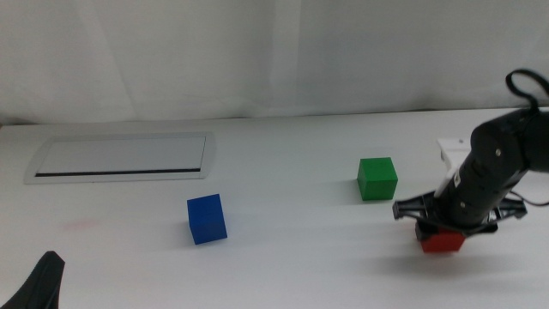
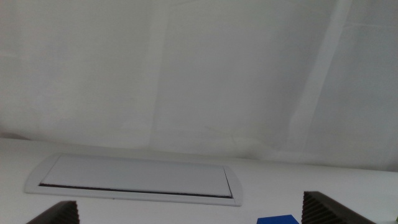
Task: Stack red cubes first, then green, then blue cubes in a specific spot.
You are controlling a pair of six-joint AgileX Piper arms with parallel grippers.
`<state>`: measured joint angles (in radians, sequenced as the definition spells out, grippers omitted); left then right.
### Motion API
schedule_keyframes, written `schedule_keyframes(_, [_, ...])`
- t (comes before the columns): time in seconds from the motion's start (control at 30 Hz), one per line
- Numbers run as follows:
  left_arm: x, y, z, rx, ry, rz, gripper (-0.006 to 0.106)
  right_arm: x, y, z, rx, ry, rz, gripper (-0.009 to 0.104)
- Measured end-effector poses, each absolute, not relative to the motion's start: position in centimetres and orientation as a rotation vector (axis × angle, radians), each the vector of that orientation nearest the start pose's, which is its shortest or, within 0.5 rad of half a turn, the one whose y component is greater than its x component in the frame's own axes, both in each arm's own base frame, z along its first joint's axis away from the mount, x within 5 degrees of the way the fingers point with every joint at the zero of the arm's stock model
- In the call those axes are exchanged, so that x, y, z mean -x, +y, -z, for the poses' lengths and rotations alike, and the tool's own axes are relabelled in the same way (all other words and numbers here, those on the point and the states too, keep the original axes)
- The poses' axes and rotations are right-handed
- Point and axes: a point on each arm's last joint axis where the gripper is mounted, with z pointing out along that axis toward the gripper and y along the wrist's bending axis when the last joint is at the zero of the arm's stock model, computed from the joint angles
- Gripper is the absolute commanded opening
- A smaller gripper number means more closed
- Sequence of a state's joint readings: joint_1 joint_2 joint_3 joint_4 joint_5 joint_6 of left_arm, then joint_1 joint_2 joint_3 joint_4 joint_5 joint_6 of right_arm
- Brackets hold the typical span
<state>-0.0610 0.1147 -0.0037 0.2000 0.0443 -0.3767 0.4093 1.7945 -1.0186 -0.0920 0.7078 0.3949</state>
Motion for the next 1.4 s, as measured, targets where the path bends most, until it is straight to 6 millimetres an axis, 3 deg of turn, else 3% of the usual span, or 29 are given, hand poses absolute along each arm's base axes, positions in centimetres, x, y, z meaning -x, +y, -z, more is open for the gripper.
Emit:
schedule_keyframes(0.13, [-6.6, -0.3, -20.3, 0.102, 1.638, 0.175, 0.089, -30.2, 13.5, -19.0, 0.123, 2.876, -0.061, -0.002])
schedule_keyframes(0.3, [-6.6, -0.3, -20.3, 0.102, 1.638, 0.175, 0.089, -29.0, 16.5, -23.8, 0.125, 2.805, -0.140, -0.002])
schedule_keyframes(0.37, [-6.6, -0.3, -20.3, 0.102, 1.638, 0.175, 0.089, -27.3, 19.2, -24.4, 0.128, 2.819, -0.176, -0.002])
schedule_keyframes(0.47, [-6.6, -0.3, -20.3, 0.102, 1.638, 0.175, 0.089, -25.6, 21.6, -24.5, 0.122, 2.811, -0.203, -0.002])
schedule_keyframes(0.63, [-6.6, -0.3, -20.3, 0.102, 1.638, 0.175, 0.089, -22.9, 25.5, -23.2, 0.166, 2.800, -0.190, -0.002])
schedule_keyframes(0.8, [-6.6, -0.3, -20.3, 0.102, 1.638, 0.175, 0.089, -21.3, 28.0, -20.1, 0.214, 2.847, -0.106, -0.002])
schedule_keyframes(1.4, [-6.6, -0.3, -20.5, 0.098, 1.623, 0.178, 0.089, -22.4, 28.8, -15.5, 0.141, 2.826, 0.054, -0.002])
